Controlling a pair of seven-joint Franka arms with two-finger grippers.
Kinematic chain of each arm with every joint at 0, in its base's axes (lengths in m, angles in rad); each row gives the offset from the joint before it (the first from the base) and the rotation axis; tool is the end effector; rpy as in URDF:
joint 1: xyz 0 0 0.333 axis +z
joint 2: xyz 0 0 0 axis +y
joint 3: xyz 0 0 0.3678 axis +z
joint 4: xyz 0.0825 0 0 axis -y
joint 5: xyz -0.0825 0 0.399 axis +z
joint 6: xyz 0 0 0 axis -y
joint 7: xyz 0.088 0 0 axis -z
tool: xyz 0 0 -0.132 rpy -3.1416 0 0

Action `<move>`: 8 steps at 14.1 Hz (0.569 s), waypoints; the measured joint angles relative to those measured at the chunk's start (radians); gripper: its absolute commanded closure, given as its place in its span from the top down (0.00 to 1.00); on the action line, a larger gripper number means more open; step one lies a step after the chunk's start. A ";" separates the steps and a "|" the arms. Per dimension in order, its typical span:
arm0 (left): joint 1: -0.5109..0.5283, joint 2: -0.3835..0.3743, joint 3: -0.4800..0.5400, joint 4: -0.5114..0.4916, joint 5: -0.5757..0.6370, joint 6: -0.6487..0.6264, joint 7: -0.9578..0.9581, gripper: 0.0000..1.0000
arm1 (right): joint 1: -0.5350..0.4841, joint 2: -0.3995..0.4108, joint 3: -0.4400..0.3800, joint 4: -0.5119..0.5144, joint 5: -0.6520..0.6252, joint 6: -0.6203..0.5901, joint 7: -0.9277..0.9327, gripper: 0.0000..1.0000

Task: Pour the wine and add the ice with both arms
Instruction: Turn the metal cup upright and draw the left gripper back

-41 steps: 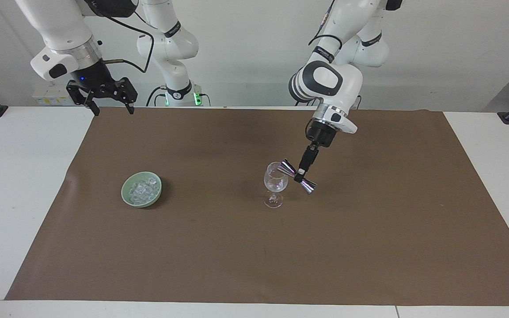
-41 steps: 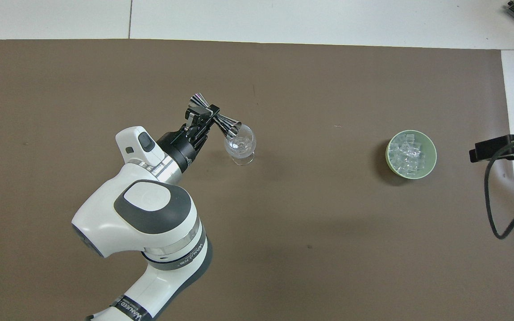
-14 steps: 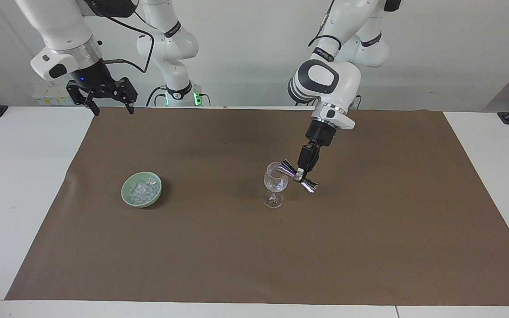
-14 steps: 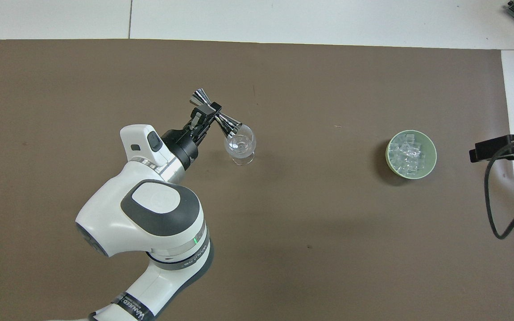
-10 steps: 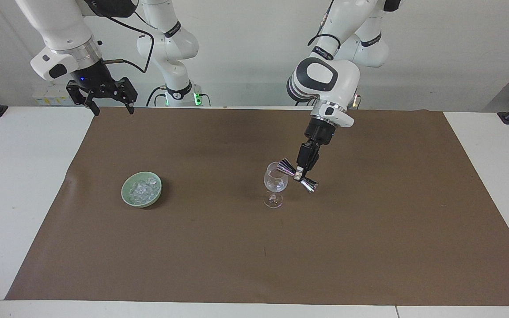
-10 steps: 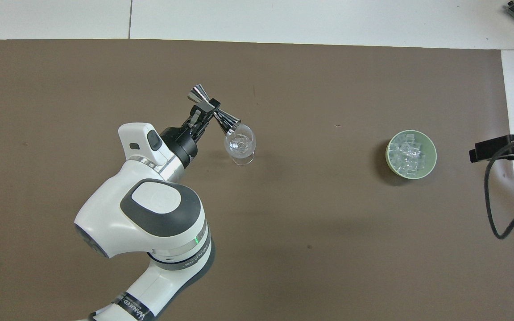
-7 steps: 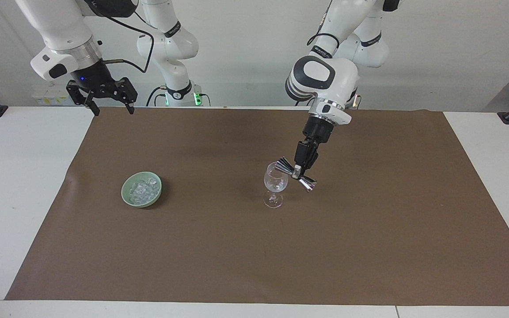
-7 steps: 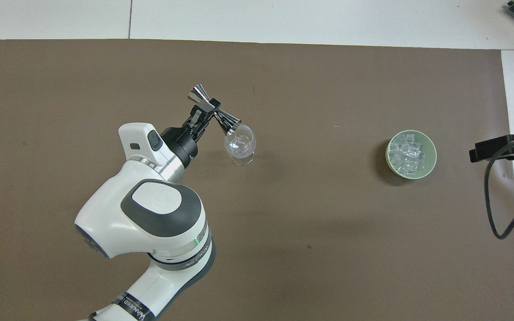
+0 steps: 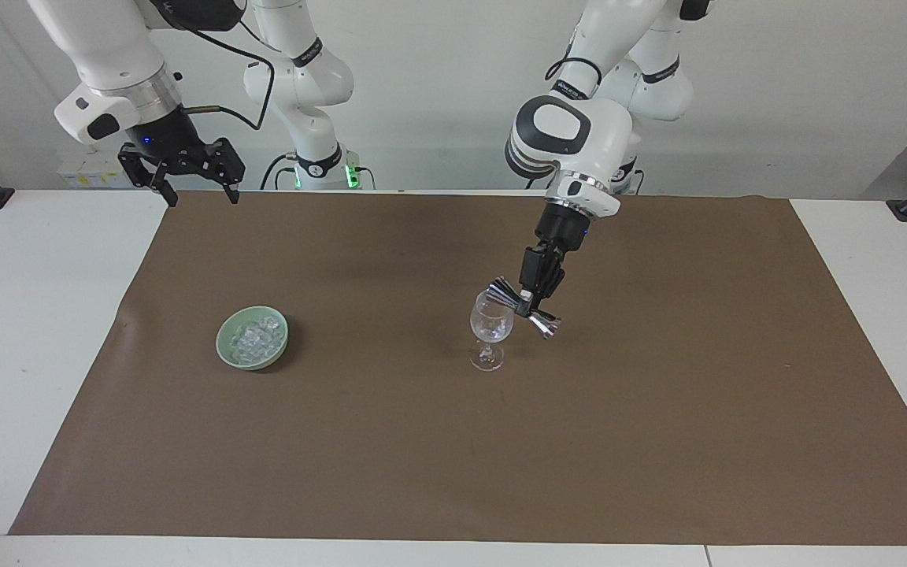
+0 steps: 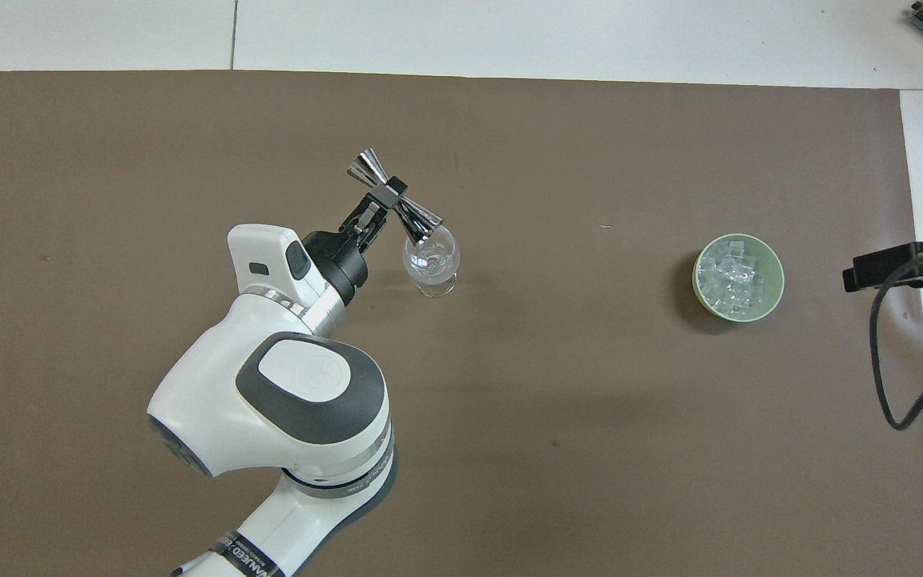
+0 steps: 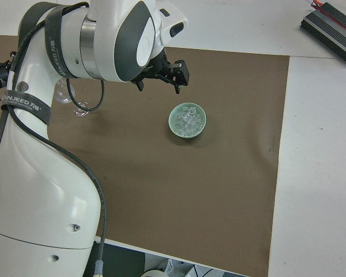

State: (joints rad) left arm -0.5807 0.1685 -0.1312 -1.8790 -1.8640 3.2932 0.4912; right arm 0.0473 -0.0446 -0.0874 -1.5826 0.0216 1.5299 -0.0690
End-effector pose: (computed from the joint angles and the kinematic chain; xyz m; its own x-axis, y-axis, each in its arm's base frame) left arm 0.5430 -0.3273 0.4893 0.6156 0.7576 0.2171 0.2749 -0.4646 0.8418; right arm 0.5487 -0.0203 0.6669 0.9995 0.0299 -0.0065 0.0297 -0.9992 -0.0260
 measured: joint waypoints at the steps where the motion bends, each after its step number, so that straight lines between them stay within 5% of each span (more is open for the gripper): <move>1: 0.000 0.000 0.001 0.000 0.000 0.001 -0.001 0.00 | 0.000 0.000 0.000 0.000 0.000 0.000 0.000 1.00; 8: 0.067 -0.024 0.014 0.002 -0.068 -0.010 -0.058 0.00 | 0.000 0.000 0.000 0.000 0.000 0.000 0.000 1.00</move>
State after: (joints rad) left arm -0.5135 0.1446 -0.1171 -1.8774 -1.9324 3.2830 0.4336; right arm 0.0473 -0.0446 -0.0874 -1.5826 0.0216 1.5299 -0.0690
